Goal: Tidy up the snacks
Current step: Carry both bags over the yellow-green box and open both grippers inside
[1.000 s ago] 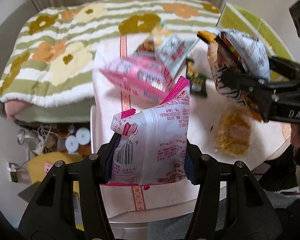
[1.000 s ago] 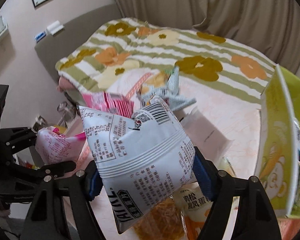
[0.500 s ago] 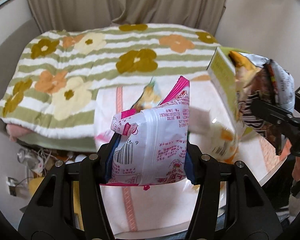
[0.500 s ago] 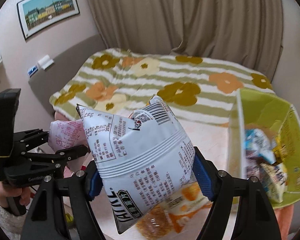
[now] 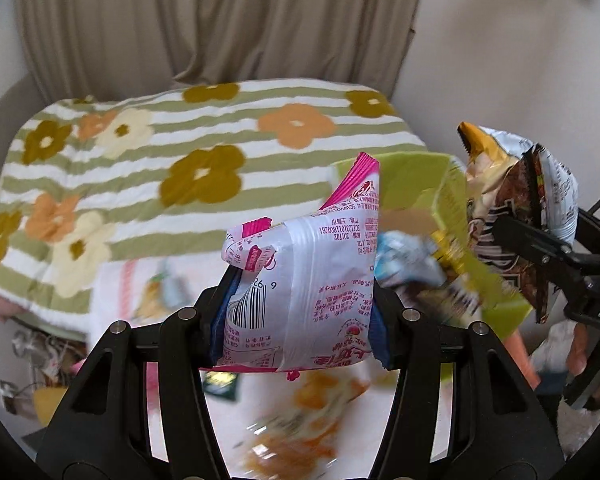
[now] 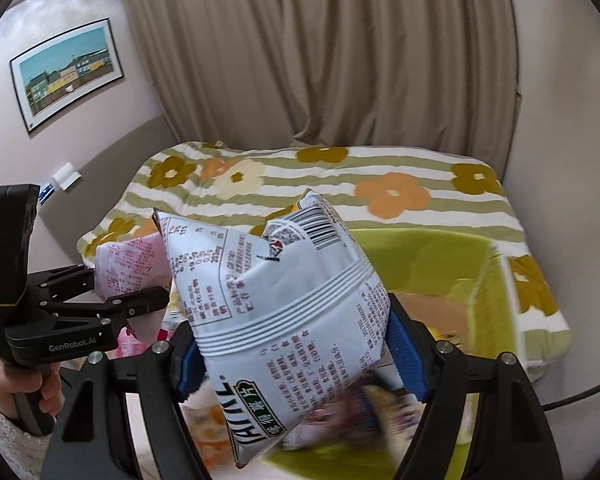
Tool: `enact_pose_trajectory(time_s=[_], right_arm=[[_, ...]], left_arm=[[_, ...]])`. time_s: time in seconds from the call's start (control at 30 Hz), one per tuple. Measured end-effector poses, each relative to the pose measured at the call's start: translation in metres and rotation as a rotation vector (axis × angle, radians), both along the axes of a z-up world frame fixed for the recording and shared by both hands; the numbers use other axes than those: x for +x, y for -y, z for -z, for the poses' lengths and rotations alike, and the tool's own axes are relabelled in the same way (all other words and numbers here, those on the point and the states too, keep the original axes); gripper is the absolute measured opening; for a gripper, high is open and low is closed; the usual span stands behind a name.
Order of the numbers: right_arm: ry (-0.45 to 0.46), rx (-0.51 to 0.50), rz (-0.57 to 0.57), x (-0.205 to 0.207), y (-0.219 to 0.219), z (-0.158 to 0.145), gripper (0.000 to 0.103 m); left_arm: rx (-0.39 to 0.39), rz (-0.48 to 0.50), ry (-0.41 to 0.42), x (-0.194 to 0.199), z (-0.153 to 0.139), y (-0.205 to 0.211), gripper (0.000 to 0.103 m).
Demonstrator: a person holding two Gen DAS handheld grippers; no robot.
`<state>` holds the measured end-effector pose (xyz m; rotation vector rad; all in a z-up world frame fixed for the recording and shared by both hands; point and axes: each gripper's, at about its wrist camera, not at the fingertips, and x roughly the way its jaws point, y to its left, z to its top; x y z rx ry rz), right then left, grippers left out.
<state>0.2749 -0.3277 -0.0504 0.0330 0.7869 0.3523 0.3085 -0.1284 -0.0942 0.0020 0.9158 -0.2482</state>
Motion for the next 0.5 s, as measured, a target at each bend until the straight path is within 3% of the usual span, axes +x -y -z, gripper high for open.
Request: enact_pose_trajectory(time_s=[0.23,0.5], right_arm=[[-0.073,0.013,0.054,0.037,0.067,0.025,0.073],[-0.148,0.069,0.127,0.057,0.103,0.048,0.073]], left_arm=[[0.011,0.072,-0.064,0.049,0.023,0.090,0.051],[0.051,0.133,-0.173,0.109,0.069,0.142,0.052]])
